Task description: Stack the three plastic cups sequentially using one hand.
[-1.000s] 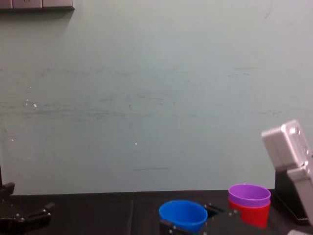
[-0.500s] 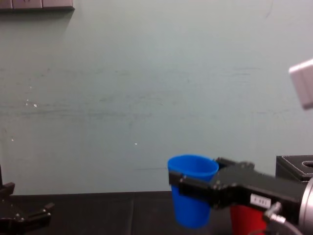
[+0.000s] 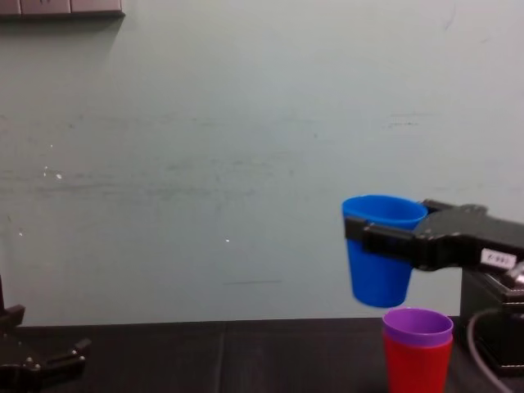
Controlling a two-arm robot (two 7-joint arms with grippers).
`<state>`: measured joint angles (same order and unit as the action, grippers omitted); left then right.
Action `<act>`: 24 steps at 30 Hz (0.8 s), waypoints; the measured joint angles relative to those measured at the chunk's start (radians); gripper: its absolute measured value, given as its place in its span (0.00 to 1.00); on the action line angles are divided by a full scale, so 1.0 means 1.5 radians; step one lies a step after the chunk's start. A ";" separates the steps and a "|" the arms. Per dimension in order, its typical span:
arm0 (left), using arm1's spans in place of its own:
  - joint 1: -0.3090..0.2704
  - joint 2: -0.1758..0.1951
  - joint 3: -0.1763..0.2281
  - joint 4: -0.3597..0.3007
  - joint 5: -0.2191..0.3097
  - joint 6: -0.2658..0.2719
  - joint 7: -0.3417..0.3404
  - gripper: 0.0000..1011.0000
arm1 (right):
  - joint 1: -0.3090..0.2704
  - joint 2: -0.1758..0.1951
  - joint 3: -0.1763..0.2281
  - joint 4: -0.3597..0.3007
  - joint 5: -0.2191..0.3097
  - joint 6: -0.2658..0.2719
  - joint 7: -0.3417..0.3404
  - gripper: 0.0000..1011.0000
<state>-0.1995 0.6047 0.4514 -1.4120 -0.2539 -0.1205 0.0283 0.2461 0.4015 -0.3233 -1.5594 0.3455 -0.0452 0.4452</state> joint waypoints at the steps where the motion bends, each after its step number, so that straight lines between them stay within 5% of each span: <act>1: 0.000 0.000 0.000 0.000 0.000 0.000 0.000 0.99 | 0.003 0.004 0.004 0.000 0.002 0.002 -0.001 0.73; 24: 0.000 0.000 0.000 0.000 0.000 0.000 0.000 0.99 | 0.023 0.009 0.025 0.019 0.017 0.067 -0.044 0.73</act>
<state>-0.1996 0.6047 0.4514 -1.4120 -0.2539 -0.1206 0.0283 0.2812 0.4157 -0.2858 -1.5305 0.3708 0.0552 0.3794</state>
